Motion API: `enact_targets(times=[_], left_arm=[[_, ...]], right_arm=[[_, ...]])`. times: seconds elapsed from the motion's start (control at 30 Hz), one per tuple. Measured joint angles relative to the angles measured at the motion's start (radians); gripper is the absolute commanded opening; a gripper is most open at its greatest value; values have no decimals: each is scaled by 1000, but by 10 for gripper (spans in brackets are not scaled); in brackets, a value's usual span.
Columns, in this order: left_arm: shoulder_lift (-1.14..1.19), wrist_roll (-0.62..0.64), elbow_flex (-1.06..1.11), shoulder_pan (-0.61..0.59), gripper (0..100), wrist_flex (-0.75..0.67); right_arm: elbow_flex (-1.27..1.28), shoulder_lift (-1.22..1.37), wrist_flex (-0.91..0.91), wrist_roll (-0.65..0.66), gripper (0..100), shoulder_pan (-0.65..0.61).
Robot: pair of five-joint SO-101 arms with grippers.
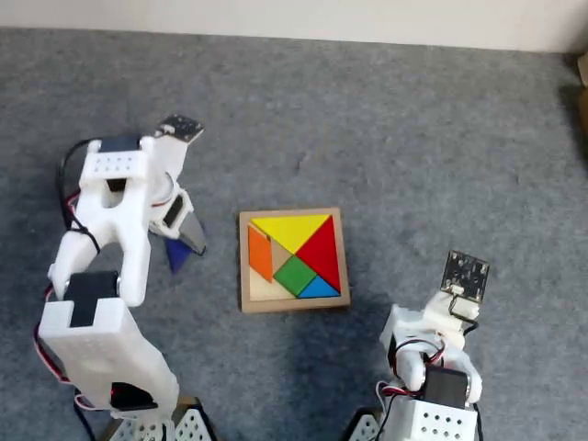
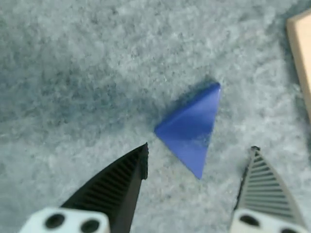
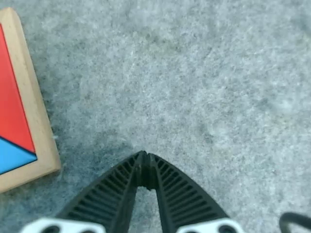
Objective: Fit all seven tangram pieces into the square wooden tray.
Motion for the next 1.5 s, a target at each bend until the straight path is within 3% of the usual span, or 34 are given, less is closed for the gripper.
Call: enact_targets(times=[0.23, 0.67, 0.8, 0.93, 1.23, 1.5], left_arm=[[81, -28, 37, 0, 305, -86], [321, 21, -293, -2, 263, 121], [327, 26, -308, -2, 250, 124], [327, 26, -308, -2, 159, 124], [321, 28, -310, 29, 59, 140], [152, 81, -310, 61, 46, 256]], right_arm=[[0, 0, 0, 0, 5, 0], [0, 0, 0, 0, 5, 0], [0, 0, 0, 0, 5, 0], [0, 0, 0, 0, 5, 0], [0, 0, 0, 0, 5, 0], [0, 0, 0, 0, 5, 0]])
